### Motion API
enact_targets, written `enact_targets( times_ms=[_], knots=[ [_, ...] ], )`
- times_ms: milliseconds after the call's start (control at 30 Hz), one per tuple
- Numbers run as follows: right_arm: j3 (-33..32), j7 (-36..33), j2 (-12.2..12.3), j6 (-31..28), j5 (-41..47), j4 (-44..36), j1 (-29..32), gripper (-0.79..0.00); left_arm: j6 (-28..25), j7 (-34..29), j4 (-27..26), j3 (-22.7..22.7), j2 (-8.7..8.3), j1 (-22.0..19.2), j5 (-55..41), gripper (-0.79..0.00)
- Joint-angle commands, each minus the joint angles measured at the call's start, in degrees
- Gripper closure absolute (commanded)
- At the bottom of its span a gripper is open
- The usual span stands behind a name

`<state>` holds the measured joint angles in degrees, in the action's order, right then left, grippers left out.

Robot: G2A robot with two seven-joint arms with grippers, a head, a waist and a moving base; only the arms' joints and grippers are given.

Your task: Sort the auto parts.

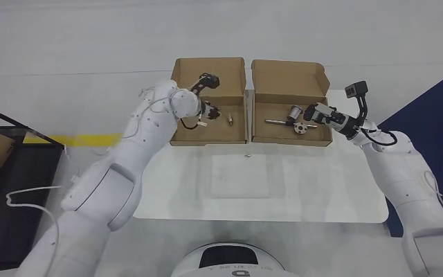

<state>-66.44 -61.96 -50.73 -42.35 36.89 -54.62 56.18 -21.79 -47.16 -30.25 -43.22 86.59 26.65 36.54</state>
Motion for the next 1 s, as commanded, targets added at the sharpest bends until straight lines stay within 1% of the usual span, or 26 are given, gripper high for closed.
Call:
enact_targets(
  times_ms=[0, 100, 167, 233, 300, 400, 500, 533, 600, 667, 700, 967],
  knots=[
    [0.0, 0.0, 0.0, 0.0, 0.0, 0.0, 0.0, -0.785, -4.3, 0.2, 0.3, -1.5, -0.48, -0.4, -2.5, -0.785],
    [0.0, 0.0, 0.0, 0.0, 0.0, 0.0, 0.0, -0.785, -11.8, 0.9, -1.5, -4.4, -1.88, -0.2, -5.7, -0.785],
    [0.0, 0.0, 0.0, 0.0, 0.0, 0.0, 0.0, -0.785, -16.5, 0.5, -4.5, -6.6, -3.29, 0.8, -7.1, -0.785],
    [0.0, 0.0, 0.0, 0.0, 0.0, 0.0, 0.0, -0.785, -21.0, -2.0, -9.7, -8.6, -4.91, 3.0, -8.1, -0.785],
    [0.0, 0.0, 0.0, 0.0, 0.0, 0.0, 0.0, -0.785, -23.4, -5.9, -16.8, -10.9, -6.67, 6.5, -9.7, -0.785],
    [0.0, 0.0, 0.0, 0.0, 0.0, 0.0, 0.0, -0.785, -22.9, -12.1, -31.1, -14.8, -9.36, 13.9, -11.8, -0.785],
    [0.0, 0.0, 0.0, 0.0, 0.0, 0.0, 0.0, -0.785, -18.7, -16.7, -46.3, -17.0, -11.73, 22.5, -12.3, -0.785],
    [0.0, 0.0, 0.0, 0.0, 0.0, 0.0, 0.0, -0.785, -17.1, -18.2, -50.3, -17.1, -12.4, 25.1, -12.3, -0.785],
    [0.0, 0.0, 0.0, 0.0, 0.0, 0.0, 0.0, -0.785, -14.5, -20.8, -56.3, -16.9, -13.58, 28.9, -11.5, -0.785],
    [0.0, 0.0, 0.0, 0.0, 0.0, 0.0, 0.0, -0.785, -12.9, -22.4, -59.9, -15.9, -14.58, 32.0, -11.8, -0.785],
    [0.0, 0.0, 0.0, 0.0, 0.0, 0.0, 0.0, -0.785, -12.8, -22.5, -60.3, -15.8, -14.73, 32.4, -12.3, -0.785],
    [0.0, 0.0, 0.0, 0.0, 0.0, 0.0, 0.0, -0.785, -12.8, -22.5, -60.3, -15.8, -14.73, 32.4, -12.3, -0.785]
  ],
)
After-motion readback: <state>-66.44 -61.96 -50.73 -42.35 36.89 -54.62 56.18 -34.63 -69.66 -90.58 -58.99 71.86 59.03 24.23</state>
